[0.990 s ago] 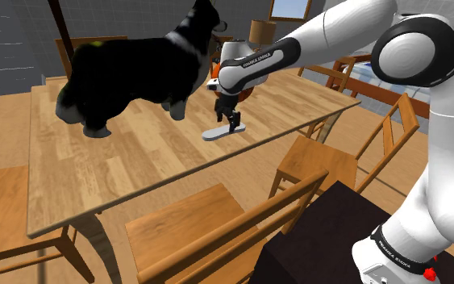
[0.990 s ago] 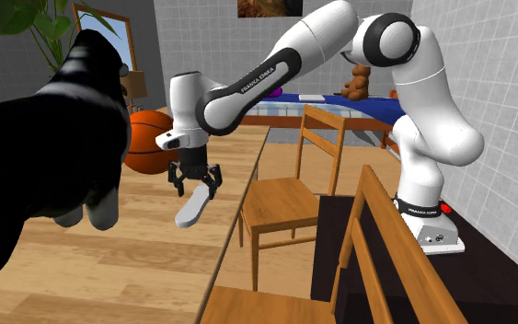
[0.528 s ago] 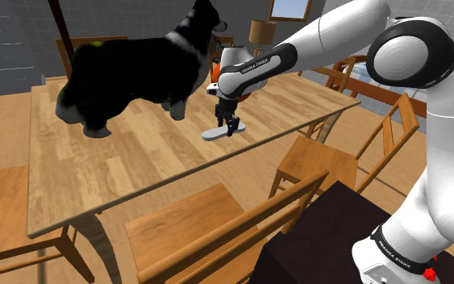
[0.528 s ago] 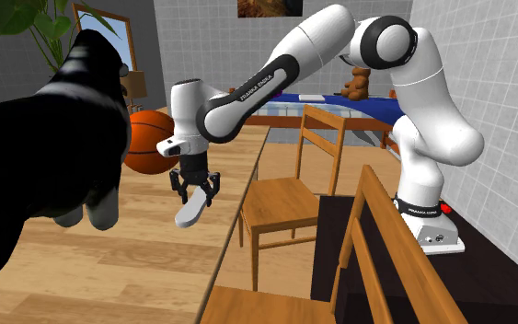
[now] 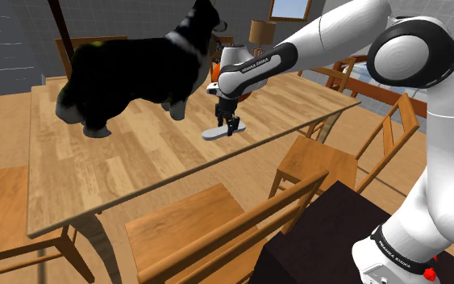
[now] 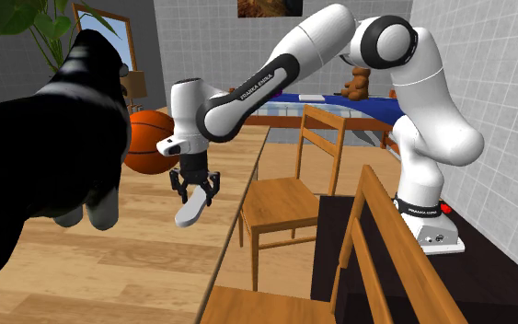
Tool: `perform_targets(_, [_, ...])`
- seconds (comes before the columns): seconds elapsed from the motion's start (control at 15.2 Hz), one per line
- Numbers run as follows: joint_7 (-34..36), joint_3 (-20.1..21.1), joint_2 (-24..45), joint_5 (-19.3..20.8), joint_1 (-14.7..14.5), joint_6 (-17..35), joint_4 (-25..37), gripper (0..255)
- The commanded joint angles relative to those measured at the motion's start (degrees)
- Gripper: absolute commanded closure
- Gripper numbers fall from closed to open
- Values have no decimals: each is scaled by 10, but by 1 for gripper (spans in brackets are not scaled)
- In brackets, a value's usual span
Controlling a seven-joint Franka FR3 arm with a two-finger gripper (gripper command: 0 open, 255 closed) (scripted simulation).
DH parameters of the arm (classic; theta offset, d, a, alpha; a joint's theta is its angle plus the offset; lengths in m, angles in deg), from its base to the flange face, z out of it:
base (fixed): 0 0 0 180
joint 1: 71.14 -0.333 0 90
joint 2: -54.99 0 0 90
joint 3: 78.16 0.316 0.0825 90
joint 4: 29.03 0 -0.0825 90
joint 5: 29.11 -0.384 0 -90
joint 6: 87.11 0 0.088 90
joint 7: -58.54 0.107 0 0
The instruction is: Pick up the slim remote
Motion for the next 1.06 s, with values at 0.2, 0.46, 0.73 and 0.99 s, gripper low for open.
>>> perform_targets(0.2, [1, -1, -17, 2, -1, -28, 10, 255])
perform_targets(0.46, [2, -2, -31, 4, -1, -53, 22, 255])
perform_targets(0.73, [3, -3, -43, 6, -2, -78, 35, 255])
perform_targets(0.99, [4, -4, -48, 7, -2, -92, 44, 255])
